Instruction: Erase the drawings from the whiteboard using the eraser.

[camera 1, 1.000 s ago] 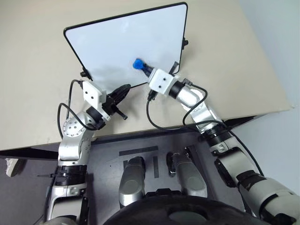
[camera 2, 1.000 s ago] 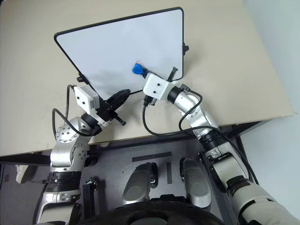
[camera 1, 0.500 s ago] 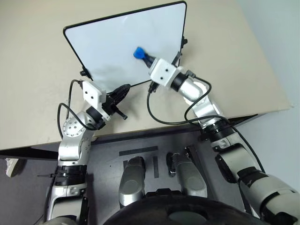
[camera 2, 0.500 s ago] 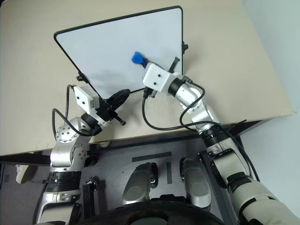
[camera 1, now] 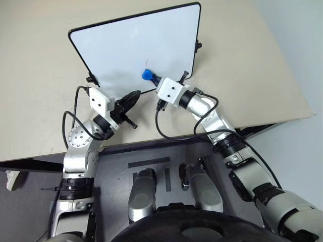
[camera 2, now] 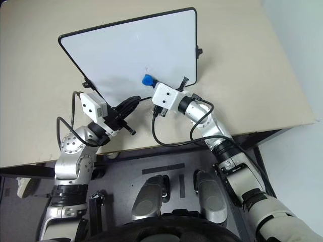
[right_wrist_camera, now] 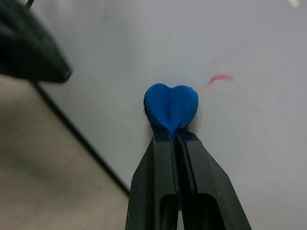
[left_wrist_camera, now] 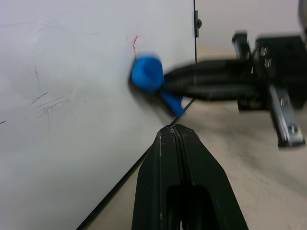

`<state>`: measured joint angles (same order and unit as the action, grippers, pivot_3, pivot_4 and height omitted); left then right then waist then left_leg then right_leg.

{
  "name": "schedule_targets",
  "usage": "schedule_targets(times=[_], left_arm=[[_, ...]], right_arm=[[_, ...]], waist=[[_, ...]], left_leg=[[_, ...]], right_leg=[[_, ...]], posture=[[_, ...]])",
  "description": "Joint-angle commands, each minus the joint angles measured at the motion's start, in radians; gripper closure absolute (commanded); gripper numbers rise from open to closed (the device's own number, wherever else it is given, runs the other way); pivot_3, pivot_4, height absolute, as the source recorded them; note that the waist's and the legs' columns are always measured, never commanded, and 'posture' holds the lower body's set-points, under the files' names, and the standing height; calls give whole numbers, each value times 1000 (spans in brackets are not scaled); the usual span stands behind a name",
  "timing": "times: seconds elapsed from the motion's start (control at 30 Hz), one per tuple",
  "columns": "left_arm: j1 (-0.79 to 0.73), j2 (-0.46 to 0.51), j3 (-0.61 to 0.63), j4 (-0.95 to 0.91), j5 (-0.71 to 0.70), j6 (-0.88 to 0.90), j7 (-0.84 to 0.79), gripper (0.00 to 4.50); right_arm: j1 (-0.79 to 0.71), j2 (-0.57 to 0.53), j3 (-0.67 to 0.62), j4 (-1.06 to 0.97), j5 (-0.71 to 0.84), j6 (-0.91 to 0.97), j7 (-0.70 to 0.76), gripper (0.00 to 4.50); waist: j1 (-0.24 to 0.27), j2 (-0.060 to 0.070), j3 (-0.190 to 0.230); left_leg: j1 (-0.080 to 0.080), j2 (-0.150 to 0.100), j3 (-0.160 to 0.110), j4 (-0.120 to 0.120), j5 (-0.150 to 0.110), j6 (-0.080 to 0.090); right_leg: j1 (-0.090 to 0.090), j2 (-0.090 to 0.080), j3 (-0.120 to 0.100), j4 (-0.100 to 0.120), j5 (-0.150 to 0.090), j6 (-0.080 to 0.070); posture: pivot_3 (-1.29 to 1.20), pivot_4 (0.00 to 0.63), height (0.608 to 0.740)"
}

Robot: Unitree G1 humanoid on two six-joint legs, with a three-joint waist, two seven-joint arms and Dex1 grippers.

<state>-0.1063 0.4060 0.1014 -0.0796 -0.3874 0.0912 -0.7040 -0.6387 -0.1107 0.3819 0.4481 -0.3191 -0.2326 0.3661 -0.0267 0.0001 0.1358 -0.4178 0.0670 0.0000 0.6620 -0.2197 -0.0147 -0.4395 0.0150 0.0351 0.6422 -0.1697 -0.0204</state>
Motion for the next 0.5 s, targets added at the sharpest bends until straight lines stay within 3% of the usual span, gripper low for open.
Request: schedule_targets(times=[0.03, 0.3, 0.5], left_arm=[[1, -1, 8, -35, -2, -12, 5, 4500], [-2, 4, 8, -31, -4, -11, 5, 4500], [-10, 3, 5, -26, -3, -11, 4, 4500]], right_arm=[[-33, -4, -19, -32, -2, -5, -16, 4478], [-109, -16, -92, -108, 21, 9, -69, 4478], [-78, -10, -56, -87, 7, 11, -45, 4478]], waist=[[1, 0, 0], [0, 0, 0], [0, 0, 0]], left_leg=[[0, 0, 0, 0, 0, 0], [-1, 0, 0, 0, 0, 0], [0, 0, 0, 0, 0, 0]], right_leg=[[0, 0, 0, 0, 0, 0], [-1, 0, 0, 0, 1, 0], [-1, 0, 0, 0, 2, 0]], posture=[[0, 150, 740], [0, 150, 740], [0, 150, 740]])
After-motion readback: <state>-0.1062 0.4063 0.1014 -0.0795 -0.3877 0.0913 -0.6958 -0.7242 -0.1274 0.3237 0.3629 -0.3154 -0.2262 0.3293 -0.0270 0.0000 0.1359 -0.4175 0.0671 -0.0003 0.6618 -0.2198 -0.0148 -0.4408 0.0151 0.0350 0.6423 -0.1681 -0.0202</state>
